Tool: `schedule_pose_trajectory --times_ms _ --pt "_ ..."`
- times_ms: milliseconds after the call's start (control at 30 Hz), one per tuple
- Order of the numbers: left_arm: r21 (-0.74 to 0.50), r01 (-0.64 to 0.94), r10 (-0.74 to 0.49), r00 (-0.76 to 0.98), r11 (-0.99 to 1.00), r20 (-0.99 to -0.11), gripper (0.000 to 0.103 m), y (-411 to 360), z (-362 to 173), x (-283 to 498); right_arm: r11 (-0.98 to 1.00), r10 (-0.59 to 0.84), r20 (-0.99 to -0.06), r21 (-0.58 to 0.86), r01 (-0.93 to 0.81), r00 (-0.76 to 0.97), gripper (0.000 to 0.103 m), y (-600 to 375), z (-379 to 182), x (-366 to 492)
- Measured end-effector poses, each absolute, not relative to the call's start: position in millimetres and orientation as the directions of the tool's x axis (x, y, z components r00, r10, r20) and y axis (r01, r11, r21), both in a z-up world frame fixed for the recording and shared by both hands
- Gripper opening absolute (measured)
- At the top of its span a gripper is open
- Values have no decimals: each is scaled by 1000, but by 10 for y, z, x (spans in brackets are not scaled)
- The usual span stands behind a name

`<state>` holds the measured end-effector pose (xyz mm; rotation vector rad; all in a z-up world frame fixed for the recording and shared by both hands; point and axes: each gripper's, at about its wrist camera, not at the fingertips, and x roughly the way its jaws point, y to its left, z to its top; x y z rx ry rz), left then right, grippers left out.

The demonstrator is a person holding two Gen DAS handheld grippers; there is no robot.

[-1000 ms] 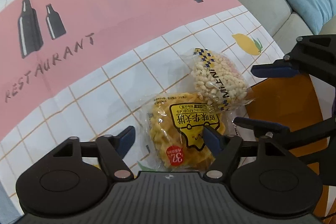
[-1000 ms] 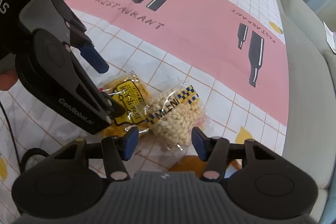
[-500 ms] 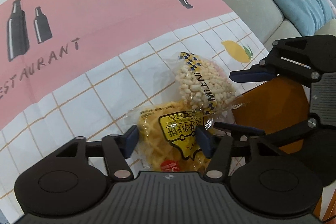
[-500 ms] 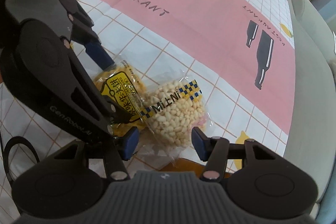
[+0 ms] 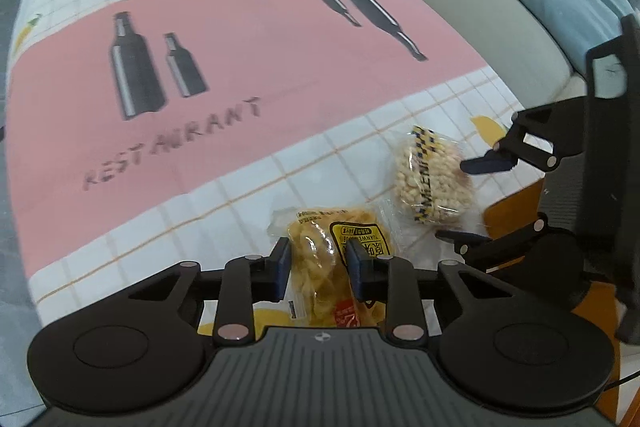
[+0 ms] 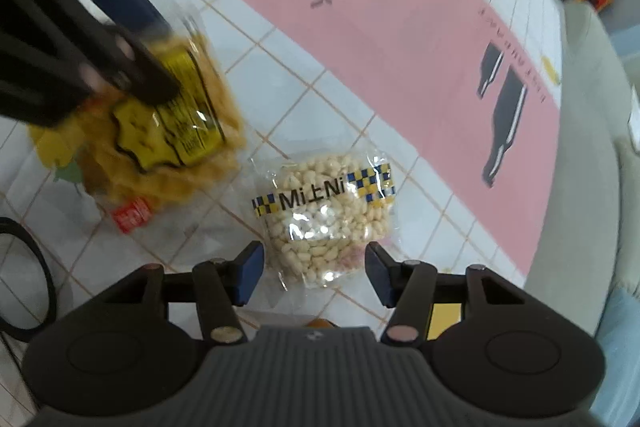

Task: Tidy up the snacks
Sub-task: 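Grasp the yellow-label waffle cake with the left gripper while the right grasps the MILNI bag, then lift both held snacks and carry them over the orange box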

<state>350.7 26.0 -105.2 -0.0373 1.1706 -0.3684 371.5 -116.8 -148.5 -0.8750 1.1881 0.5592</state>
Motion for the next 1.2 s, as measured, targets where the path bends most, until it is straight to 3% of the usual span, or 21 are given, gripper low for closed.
schedule_pose_trajectory --times_ms 267,467,600,633,833,1033,1200 --pt "-215 229 -286 346 950 -894 32 422 -1047 3492 642 -99 -956 -273 -717 276 70 -1089 -1561 3973" --pt "-240 193 -291 308 951 -906 37 436 -1150 3536 734 -73 -967 -217 -643 243 74 -1156 -1580 4089" --pt "-244 177 -288 302 954 -909 38 460 -1191 3509 705 -73 -952 -260 -660 296 60 -1103 -1564 3947" --pt "-245 174 -288 299 954 -910 41 469 -1190 3499 696 -71 -950 -266 -667 304 59 -1088 -1558 3900" --pt "-258 173 -298 277 951 -913 61 491 -1232 3418 716 -8 -927 -267 -645 375 30 -1067 -1329 3611" --pt "-285 157 -318 255 946 -913 72 482 -1308 3361 801 137 -915 -122 -587 378 23 -1161 -960 3356" --pt "-302 152 -332 248 941 -910 76 460 -1348 3367 871 319 -897 151 -468 304 21 -1377 -726 3328"
